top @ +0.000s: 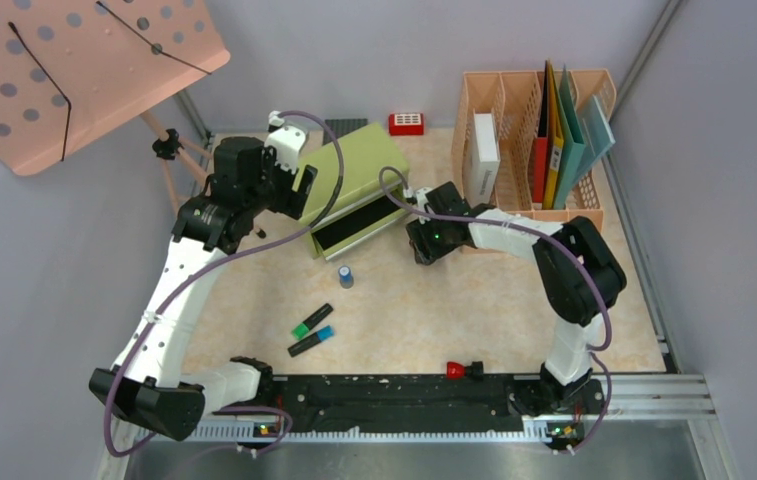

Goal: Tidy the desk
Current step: Pick up the stationery from the center of the board, then place the stationery in the storage box.

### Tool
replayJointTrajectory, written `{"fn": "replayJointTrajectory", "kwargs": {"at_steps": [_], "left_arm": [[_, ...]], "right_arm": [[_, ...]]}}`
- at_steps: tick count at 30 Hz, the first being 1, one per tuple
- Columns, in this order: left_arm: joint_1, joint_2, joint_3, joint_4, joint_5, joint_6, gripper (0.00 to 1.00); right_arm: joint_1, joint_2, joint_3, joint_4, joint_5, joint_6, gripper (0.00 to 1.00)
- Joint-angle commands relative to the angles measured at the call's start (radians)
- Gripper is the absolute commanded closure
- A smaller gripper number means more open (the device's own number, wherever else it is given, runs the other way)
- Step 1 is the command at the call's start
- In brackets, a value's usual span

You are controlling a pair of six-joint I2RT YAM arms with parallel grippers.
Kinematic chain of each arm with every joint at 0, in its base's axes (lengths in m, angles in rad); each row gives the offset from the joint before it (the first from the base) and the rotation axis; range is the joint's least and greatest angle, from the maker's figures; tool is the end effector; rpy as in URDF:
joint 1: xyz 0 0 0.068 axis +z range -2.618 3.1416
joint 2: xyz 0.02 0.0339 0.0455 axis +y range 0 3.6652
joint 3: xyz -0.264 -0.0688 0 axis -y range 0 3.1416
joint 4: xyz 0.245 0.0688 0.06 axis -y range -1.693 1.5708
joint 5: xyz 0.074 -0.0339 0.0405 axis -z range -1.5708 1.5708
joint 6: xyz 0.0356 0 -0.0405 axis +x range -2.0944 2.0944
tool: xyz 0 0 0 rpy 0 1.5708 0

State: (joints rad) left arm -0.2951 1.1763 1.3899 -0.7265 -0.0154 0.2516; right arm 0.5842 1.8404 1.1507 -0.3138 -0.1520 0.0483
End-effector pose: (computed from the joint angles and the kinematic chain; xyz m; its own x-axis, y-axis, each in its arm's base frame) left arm 0.2305 -0.0695 0.4140 -0.3855 0.3774 -0.8420 0.3861 0.8948 0.2242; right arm 0.3108 0.2120 0.1663 -0.7323 -0.4270 -0.5306 -0.5784 0.8012 0.1535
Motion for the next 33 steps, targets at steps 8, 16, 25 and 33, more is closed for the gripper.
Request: {"fn": "replayJointTrajectory", "kwargs": {"at_steps": [8, 16, 25, 33], "left_arm": [[0.007, -0.012, -0.005, 0.034, 0.01, -0.016, 0.19], [0.06, -0.018, 0.008, 0.037, 0.058, -0.067, 0.19], [0.204, -0.01, 0.046, 0.037, 0.149, -0.125, 0.18], [0.253, -0.007, 0.064, 0.039, 0.173, -0.149, 0.18]], "right_arm": [[-0.002, -0.063, -0.039, -0.001, 0.012, -0.123, 0.66], [-0.002, -0.18, -0.01, -0.028, -0.106, -0.268, 0.85], [0.016, -0.142, 0.251, -0.239, -0.301, -0.668, 0.85], [0.067, -0.035, 0.425, -0.263, -0.183, -0.933, 0.86]]}}
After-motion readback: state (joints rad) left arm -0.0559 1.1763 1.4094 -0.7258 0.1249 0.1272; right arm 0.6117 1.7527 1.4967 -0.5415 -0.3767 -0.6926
